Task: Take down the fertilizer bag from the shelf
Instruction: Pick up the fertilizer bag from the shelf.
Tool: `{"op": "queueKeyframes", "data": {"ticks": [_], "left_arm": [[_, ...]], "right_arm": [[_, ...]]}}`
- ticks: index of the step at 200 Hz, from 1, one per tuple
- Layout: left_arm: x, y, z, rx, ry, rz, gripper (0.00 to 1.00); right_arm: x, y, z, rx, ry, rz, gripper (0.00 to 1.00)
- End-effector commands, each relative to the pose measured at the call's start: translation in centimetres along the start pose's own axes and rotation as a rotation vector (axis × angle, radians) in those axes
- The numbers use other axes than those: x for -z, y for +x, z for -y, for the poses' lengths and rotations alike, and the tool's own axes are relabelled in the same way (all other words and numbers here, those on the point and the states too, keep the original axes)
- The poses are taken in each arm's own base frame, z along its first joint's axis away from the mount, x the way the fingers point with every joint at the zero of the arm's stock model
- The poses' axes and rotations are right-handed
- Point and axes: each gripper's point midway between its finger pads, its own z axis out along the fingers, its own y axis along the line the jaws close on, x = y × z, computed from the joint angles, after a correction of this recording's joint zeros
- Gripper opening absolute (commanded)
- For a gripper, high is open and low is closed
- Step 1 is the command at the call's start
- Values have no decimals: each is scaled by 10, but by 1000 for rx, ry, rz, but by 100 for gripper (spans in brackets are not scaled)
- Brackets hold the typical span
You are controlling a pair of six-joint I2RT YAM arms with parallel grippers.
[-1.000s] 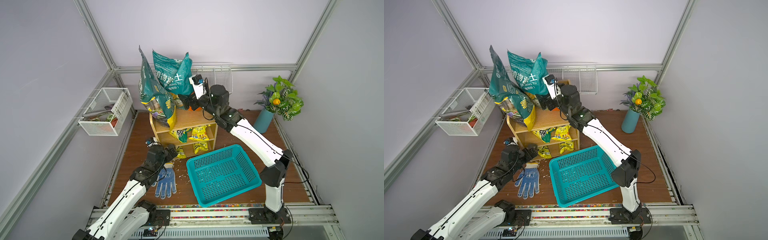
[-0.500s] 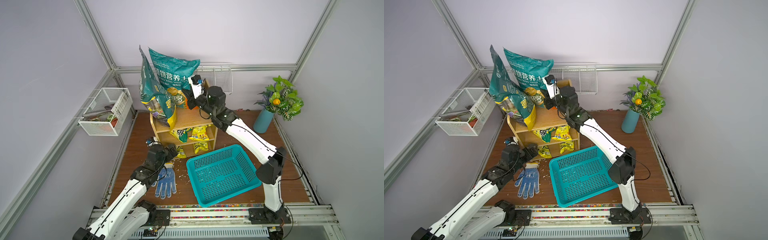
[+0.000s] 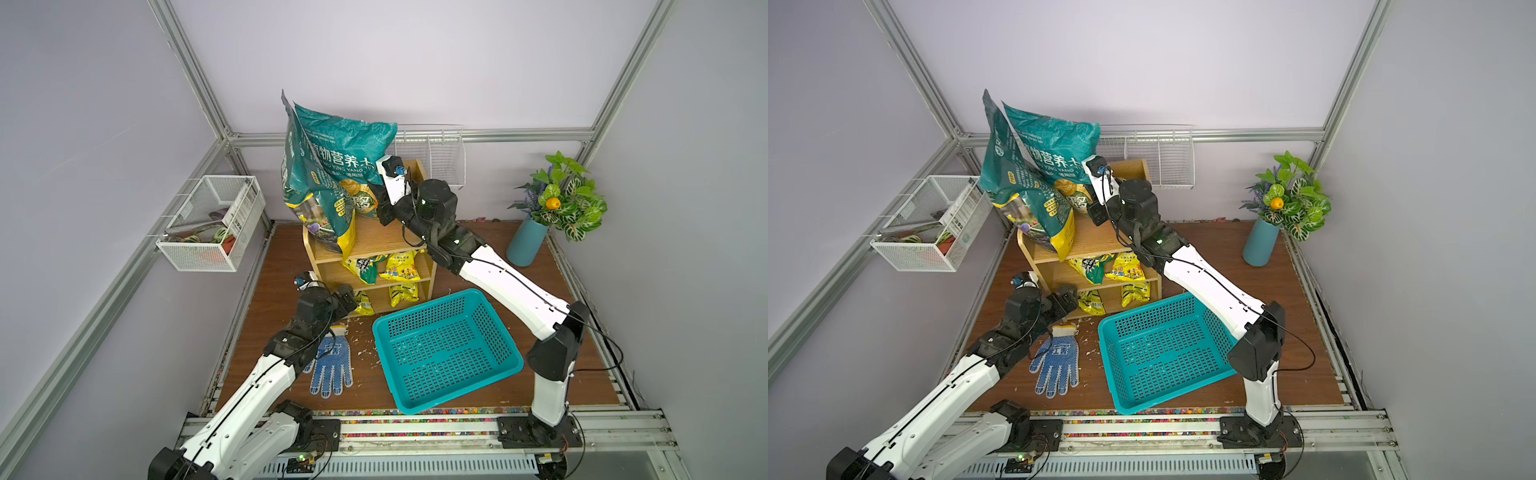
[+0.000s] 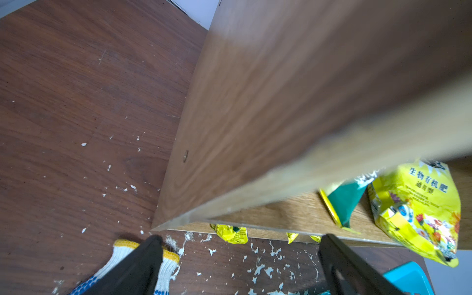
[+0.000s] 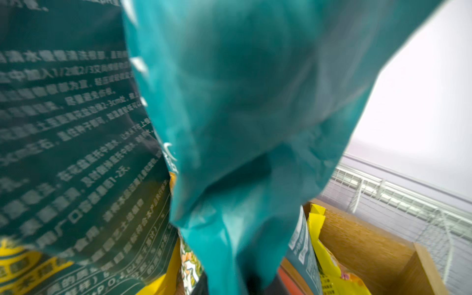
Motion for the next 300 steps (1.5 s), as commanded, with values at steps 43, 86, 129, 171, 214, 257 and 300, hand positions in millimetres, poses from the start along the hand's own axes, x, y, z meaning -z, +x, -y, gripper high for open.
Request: {"op": "queueKeyframes", "data": {"ticks": [43, 86, 129, 171, 214, 257, 300], "left_arm": [[4, 47, 53, -268, 290, -178, 100], [2, 33, 47, -272, 221, -133, 100], [14, -3, 32, -364, 91, 6, 100], [43, -30, 47, -409, 119, 65, 100], [72, -30, 38, -384, 125, 69, 100], [84, -8, 38, -422, 174, -43, 100], [83, 21, 38, -404, 230, -163, 99]], "right_arm": [[75, -167, 10, 105, 25, 425, 0], [89, -191, 16, 118, 46, 476, 0], [108, -203, 24, 145, 80, 478, 0], [127, -217, 35, 166, 135, 492, 0], [144, -225, 50, 198, 221, 494, 0], [181, -232, 78, 219, 377, 480, 0], [225, -219, 103, 214, 505, 397, 0]]}}
